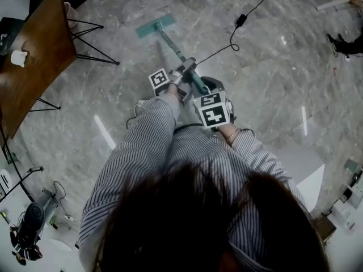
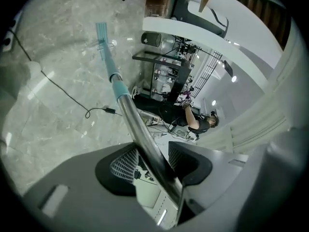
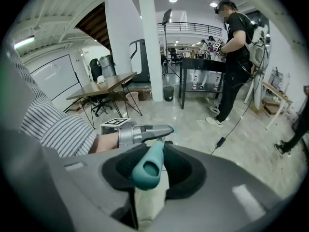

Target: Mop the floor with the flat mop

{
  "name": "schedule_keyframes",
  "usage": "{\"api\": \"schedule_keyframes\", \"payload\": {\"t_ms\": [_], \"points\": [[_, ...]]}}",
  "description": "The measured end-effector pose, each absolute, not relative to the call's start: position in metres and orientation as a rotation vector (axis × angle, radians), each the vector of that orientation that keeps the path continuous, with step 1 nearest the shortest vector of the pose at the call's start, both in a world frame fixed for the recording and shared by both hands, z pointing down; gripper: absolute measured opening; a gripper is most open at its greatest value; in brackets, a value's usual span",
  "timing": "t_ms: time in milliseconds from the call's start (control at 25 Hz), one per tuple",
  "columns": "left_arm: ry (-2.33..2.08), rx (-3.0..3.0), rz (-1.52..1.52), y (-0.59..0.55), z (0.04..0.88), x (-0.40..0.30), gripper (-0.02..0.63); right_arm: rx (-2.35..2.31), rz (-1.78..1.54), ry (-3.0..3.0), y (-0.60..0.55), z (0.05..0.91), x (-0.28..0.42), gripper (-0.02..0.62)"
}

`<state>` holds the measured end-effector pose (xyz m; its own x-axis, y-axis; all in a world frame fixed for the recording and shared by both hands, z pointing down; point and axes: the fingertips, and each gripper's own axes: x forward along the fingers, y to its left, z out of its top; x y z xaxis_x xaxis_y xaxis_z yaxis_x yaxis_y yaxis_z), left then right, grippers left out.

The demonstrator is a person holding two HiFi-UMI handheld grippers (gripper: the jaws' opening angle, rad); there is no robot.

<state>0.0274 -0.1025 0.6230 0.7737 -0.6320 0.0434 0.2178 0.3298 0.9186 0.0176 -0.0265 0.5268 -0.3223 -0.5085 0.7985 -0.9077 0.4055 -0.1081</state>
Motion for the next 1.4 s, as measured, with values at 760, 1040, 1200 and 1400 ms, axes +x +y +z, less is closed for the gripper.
{"api": "schedule_keyframes", "payload": {"t_ms": [760, 1040, 1200, 1400], "points": [[-0.413, 1.123, -0.56, -0.413, 0.624, -0.064, 0.184, 1.154, 0.687, -1.966, -0.339, 0.529, -0.072, 0.112], [-0.404, 1.127, -0.515, -0.409, 0.636, -0.06, 0.176, 1.166, 0.719, -1.947, -0.334, 0.542, -0.07, 0.112], [-0.422, 1.137, -0.494, -0.403, 0.639, -0.057, 0.176, 1.152, 0.712, -1.934, -0.328, 0.545, -0.066, 0.11], [-0.435, 1.134, -0.483, -0.382, 0.641, -0.051, 0.173, 1.143, 0.734, -1.93, -0.306, 0.55, -0.062, 0.11]]}}
